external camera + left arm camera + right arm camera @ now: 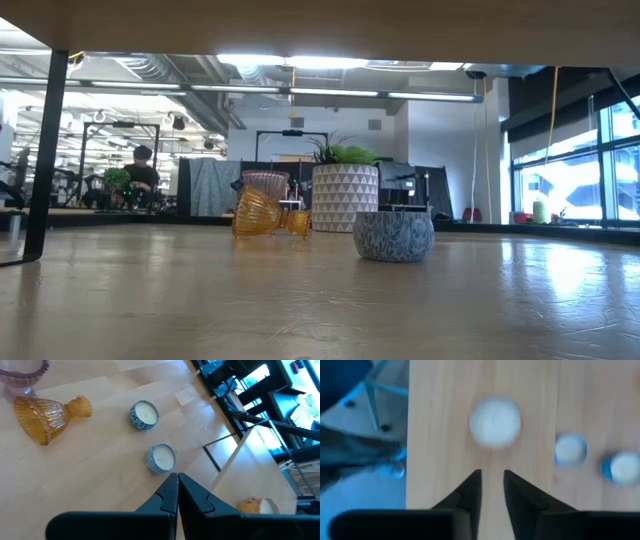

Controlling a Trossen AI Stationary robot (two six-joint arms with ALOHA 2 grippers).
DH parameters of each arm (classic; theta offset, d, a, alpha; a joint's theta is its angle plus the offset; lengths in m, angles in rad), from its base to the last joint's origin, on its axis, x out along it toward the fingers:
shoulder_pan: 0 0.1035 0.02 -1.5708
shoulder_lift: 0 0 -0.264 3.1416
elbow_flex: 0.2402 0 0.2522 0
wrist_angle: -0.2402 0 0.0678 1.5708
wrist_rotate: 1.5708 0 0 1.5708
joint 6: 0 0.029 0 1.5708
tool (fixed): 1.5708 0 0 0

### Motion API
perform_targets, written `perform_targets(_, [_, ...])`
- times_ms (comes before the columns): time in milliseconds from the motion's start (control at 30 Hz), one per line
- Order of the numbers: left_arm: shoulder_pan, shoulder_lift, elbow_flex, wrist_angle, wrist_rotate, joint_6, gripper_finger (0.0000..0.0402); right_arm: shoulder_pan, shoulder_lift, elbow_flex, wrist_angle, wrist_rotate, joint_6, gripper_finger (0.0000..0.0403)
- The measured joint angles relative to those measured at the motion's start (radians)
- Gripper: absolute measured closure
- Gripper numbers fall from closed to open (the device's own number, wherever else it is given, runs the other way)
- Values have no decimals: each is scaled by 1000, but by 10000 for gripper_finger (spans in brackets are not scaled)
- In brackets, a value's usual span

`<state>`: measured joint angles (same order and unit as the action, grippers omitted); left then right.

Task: Pick & Place candle stick holders
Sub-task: Put the orange scented candle on the shelf

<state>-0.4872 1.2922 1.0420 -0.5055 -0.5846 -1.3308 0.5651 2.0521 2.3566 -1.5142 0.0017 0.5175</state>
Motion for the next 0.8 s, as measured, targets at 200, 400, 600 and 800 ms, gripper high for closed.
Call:
perform_targets(200, [-20, 0, 0, 15, -12, 23, 400, 62, -9, -11, -46, 19, -26, 398])
perform_targets(400, [-38, 0, 0, 14, -38, 50, 400, 83, 75, -13, -56, 20, -77, 400])
perform_targets(600, [-50, 0, 0, 13, -46, 125, 400, 19, 91, -12, -24, 54, -31, 401])
perform_targets(800, [-85, 0, 0, 12, -81, 128, 400, -52, 95, -72, -55, -20, -9, 402])
